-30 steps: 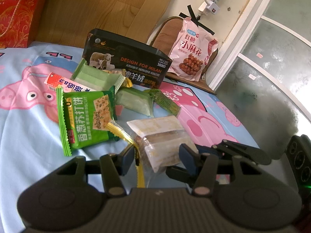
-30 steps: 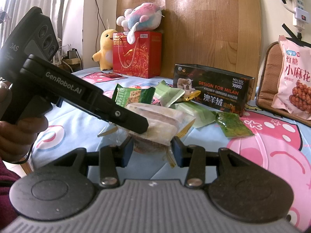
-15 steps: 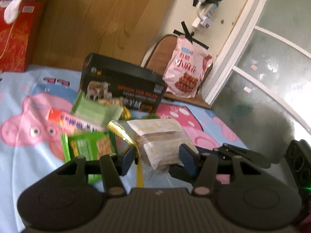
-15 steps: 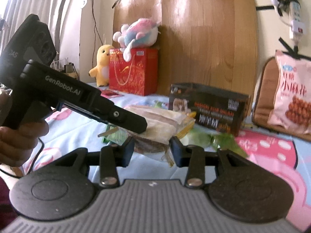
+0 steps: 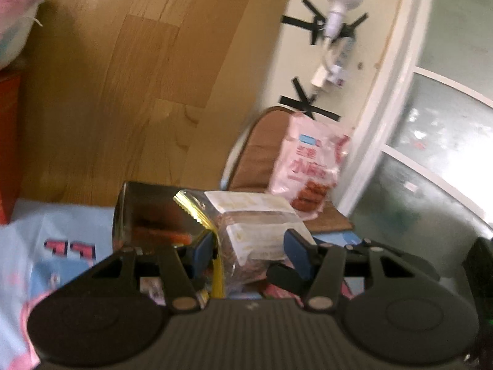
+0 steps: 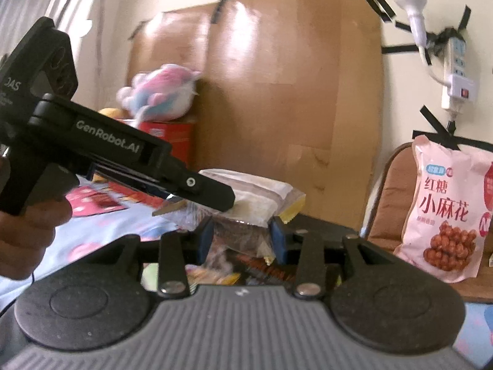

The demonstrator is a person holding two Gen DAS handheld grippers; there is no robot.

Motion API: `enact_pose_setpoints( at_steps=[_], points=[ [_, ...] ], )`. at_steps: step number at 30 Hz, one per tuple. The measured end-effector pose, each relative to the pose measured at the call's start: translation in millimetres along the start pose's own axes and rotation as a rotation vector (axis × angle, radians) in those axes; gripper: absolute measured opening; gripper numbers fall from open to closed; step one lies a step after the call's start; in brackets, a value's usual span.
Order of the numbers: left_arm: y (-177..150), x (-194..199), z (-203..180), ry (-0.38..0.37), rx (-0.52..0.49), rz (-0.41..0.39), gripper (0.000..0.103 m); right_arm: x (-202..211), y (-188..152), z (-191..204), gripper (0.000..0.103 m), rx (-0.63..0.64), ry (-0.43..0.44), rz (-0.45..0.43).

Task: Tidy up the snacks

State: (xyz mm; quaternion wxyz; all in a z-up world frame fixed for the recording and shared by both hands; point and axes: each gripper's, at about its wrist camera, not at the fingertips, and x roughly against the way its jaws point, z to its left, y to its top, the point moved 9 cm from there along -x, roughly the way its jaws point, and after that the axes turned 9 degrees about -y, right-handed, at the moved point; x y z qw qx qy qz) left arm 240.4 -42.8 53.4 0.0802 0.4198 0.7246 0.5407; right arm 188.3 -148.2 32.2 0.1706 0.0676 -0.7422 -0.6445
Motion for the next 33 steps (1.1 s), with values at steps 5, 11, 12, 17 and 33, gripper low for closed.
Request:
enact_pose_setpoints(
  at_steps=[5,11,12,17,33],
  points=[
    [12.9,-41.9,24.7,0.015,0.027,0.035,0.052,-38.2,-7.2,-10.6,0.043,0.051,-0.074,0.018],
    [-1.3,-93.9,33.8,0.036,0.048,0.147,0.053,-50.4,-30.7,-28.2,0.047,0.09,-0.208,0.046],
    [-3.9,-97.5,32.1,0.044,0.039,0.16,0.054,-47.5,-30.3,-31.6,0.052,0.07,-0.211,0.045],
    [5.9,-54.4,18.8,0.023,0.018,0.073,0.054,-17.4,-21.7,-37.9,0.053,-0.033,-0.191,0.02],
    [-83.6,54.7,83.3,0.156,0.298,0.061,0.052,-44.1,-83.6,6.9,0.022,-0.566,0.172,0.505]
  ],
)
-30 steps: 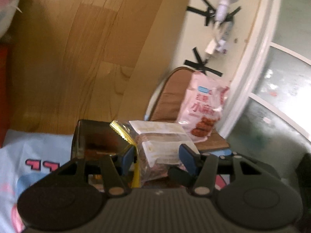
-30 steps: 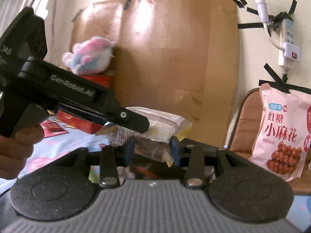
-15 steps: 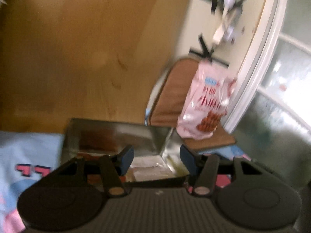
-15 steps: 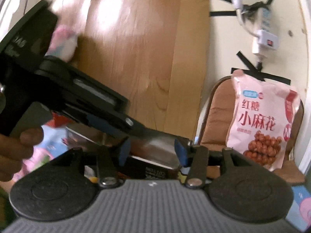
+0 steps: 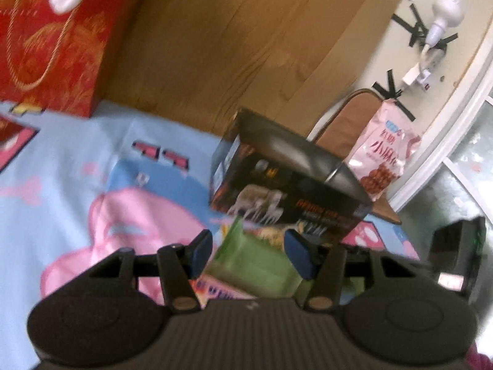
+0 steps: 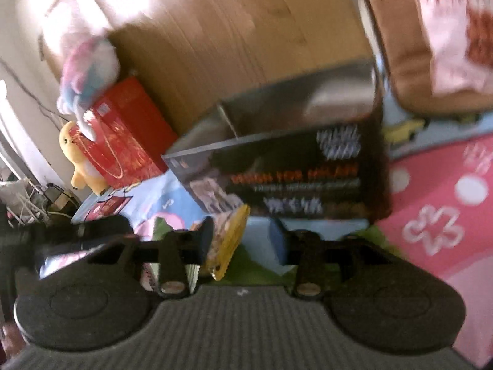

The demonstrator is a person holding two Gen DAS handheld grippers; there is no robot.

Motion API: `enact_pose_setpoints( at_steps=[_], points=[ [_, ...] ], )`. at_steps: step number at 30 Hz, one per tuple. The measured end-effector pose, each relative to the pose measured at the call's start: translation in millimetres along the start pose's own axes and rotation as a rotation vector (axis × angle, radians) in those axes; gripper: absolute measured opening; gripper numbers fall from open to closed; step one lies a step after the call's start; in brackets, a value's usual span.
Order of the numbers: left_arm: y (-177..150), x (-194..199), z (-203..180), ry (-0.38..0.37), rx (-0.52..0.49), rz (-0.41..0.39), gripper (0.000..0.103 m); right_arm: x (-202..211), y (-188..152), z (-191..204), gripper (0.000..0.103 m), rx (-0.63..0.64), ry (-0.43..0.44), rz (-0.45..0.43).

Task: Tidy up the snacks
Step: 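Move the right tool to the peanut packet with a yellow strip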

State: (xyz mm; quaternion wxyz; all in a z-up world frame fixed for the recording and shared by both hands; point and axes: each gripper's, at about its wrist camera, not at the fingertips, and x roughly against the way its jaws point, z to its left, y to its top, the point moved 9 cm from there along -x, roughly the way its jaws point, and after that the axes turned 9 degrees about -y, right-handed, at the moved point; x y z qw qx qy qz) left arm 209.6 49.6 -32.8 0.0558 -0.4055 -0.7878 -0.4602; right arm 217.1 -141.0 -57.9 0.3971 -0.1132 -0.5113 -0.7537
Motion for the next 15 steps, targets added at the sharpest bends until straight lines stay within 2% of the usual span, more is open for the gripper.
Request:
enact_pose_setpoints(
  at_steps=[3,8,10,12,15],
  points=[
    [-6.8,2.3,-2.1,-0.003,0.001,0.007,0.052,10.5,-0.5,6.7,0.015,-0.017,0.001,-0.004],
    [-11.6,15.6,-15.3,-0.041,-0.005,-0.01,0.052,75.1,14.5,0.0,0.014,-0.004,-0.041,-0.168],
    [-14.2,20.5,-26.0,-0.071,-0.012,-0.012,0.052,101.3,10.6,-12.8,0.014,-0.033,-0.043,-0.196],
    [-19.0,23.1,-41.8,-0.107,-0.031,-0.007,0.052,117.9,-0.7,-27.2,0.014,-0.081,-0.021,-0.174],
    [-31.0,22.1,-70.8,-0.166,-0.077,0.017,0.052,129.2,-25.2,-50.0,0.013,-0.228,0.078,-0.09]
  ],
)
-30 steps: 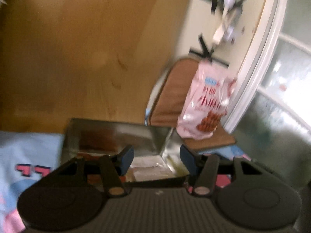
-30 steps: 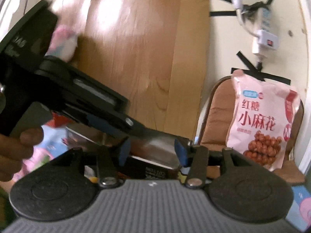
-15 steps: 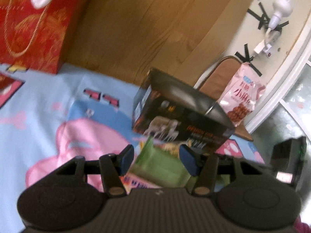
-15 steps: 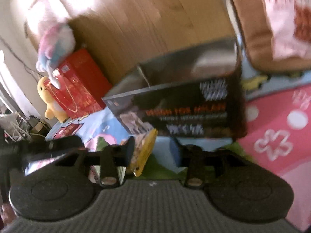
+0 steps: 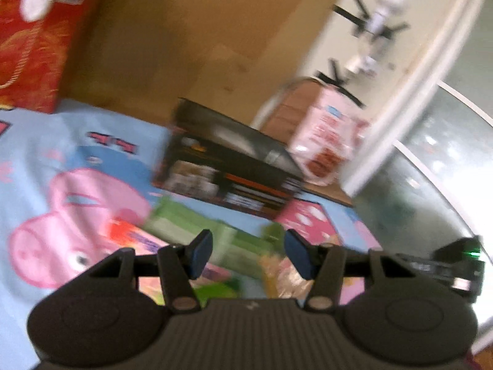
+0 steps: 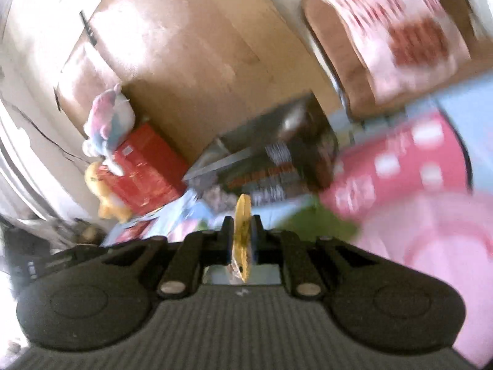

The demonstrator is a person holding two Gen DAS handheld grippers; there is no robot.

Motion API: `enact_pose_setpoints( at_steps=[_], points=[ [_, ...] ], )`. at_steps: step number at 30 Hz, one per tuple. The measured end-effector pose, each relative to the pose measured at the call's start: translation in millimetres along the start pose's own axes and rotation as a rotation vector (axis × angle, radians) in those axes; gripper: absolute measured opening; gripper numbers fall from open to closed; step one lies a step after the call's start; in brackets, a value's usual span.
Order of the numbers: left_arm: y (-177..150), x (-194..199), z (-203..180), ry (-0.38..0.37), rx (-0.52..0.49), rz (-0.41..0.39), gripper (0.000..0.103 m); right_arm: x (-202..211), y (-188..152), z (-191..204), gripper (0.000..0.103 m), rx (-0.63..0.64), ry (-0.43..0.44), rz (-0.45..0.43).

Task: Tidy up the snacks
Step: 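Move the right tool to the peanut packet with a yellow strip, then close the right tool on the peanut packet while the left tool approaches it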

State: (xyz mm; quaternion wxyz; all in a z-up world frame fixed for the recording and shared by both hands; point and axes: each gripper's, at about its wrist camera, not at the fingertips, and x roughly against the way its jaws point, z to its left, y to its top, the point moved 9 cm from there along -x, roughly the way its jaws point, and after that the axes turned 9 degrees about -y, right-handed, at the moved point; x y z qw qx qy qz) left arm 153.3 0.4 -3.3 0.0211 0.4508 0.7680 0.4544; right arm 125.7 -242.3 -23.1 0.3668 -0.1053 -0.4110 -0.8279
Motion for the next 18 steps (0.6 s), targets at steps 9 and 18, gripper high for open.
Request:
enact_pose_setpoints(
  at_steps=[9,18],
  points=[
    [-51.7,-38.9,-35.7,0.019,-0.068,0.161,0.054,0.3,-37.5,-37.8,0.019,-0.062,-0.111,0.01],
    [-59.4,-59.2,-22.8,0.063,-0.023,0.206,0.055,-13.4,-71.5,12.6,0.061,0.541,-0.229,-0.043]
  ],
)
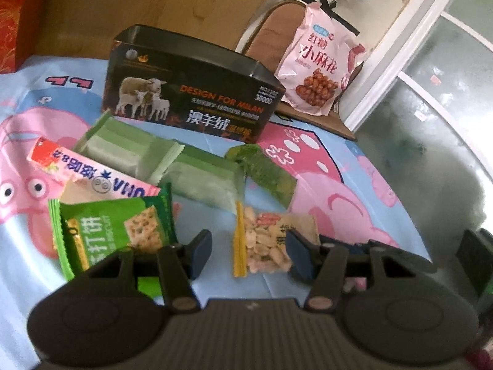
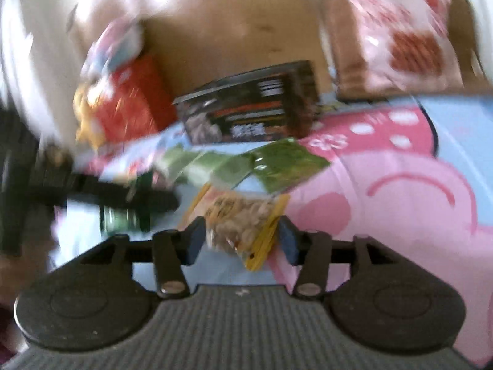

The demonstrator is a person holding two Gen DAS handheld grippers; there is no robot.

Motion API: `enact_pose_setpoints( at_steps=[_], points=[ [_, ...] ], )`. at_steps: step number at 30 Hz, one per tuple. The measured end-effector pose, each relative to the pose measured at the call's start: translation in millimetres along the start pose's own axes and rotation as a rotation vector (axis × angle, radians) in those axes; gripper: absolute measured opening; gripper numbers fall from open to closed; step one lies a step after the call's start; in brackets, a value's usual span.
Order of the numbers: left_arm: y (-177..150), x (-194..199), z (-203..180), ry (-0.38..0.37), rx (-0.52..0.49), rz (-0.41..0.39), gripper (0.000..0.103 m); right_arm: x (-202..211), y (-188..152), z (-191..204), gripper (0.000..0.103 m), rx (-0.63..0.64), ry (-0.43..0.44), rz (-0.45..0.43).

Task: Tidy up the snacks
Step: 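Close the right tool on the peanut packet while the left tool approaches it, then hold the peanut packet in the right tool beside the left tool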

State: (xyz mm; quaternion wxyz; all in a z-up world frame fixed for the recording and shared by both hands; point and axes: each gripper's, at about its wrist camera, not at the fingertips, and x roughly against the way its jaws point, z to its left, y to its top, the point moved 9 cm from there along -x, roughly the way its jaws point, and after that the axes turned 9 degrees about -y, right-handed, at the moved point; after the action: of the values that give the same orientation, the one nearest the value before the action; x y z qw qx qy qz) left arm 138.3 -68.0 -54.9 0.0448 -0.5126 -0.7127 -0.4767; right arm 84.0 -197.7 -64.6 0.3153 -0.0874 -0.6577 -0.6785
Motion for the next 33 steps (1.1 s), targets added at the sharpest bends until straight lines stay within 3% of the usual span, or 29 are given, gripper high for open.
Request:
enact_pose_setpoints(
  at_steps=[3,7,12,16,21,27,33],
  points=[
    [1.4,-14.9,-5.2,-0.002,-0.026,0.019,0.054,-1.7,-4.7,10.1,0.061,0.105,-0.019,-0.004],
    [-3.0,-26.2,-14.7,0.067,-0.122,0.014,0.049,-2.0,-8.9,11.8,0.057,0.184,-0.092,-0.021],
    [-4.2,-11.9,-17.4,0.029,-0.11,-0.002,0.031,4.3,-6.3,12.6,0.043,0.198,-0.132,-0.075],
    [1.3,8.8,-27.3,0.057,-0.165,-0.062,0.031,15.6,1.8,23.6,0.043,0.216,-0.137,-0.154],
    [2.6,40.3,-23.2,0.078,-0.179,-0.132,0.03,20.0,12.9,39.2,0.043,0.21,-0.076,-0.215],
    [-8.5,65.2,-0.5,0.138,-0.165,-0.187,0.03,8.8,12.2,71.8,0.043,0.28,-0.005,-0.209],
    [-11.9,64.3,15.7,0.127,-0.127,-0.197,0.03,-10.1,4.8,84.9,0.043,0.334,-0.031,-0.141]
  ],
)
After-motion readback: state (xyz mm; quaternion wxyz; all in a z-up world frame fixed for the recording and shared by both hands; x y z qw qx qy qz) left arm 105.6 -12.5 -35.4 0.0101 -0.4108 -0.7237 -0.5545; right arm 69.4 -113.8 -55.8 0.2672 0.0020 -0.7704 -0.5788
